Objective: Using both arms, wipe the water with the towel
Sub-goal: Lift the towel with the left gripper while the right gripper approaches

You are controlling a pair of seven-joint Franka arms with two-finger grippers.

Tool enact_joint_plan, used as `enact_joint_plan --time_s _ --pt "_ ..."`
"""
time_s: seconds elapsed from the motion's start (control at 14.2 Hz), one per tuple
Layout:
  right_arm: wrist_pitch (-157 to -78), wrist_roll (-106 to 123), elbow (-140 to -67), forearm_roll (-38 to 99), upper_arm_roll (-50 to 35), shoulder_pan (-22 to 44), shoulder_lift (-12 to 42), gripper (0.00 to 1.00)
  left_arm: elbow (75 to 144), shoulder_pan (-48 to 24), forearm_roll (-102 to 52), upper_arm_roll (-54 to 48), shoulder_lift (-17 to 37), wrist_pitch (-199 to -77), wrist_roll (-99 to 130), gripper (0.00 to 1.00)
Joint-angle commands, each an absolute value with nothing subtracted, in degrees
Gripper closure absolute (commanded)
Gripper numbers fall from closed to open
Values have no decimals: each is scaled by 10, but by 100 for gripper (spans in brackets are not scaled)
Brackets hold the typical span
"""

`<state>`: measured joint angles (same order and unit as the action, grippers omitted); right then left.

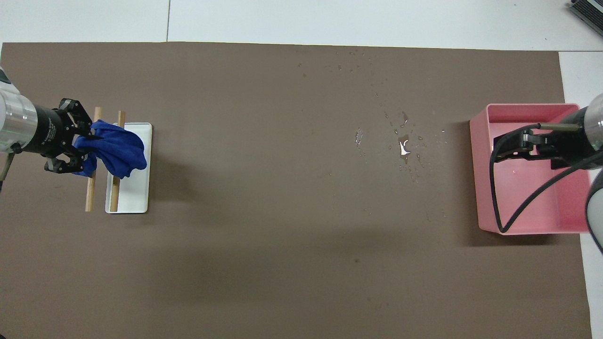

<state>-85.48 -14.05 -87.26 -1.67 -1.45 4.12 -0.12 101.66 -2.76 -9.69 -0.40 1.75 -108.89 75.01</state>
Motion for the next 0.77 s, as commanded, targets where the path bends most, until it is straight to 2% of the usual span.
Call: enact_joint_plan --time_s 0.0,0.14,0.35,0.49,0.7 --pt "-868 -134 -893 -17 -15 37 -16 0 995 -33 -120 -25 -4 -1056 794 100" --pt "-874 -134 -892 -16 -15 37 -16 0 964 -34 -125 -78 -7 -1021 815 100" --pt "-877 -134 -892 -16 -15 36 -16 0 954 -53 -112 -167 -3 -1029 906 100" --pt "-875 -136 -892 -15 -15 37 -16 0 950 -90 -110 -172 0 -1079 1007 100" --pt "-878 -232 -892 9 -24 47 -16 0 956 -109 -111 -174 3 -1152 1139 100"
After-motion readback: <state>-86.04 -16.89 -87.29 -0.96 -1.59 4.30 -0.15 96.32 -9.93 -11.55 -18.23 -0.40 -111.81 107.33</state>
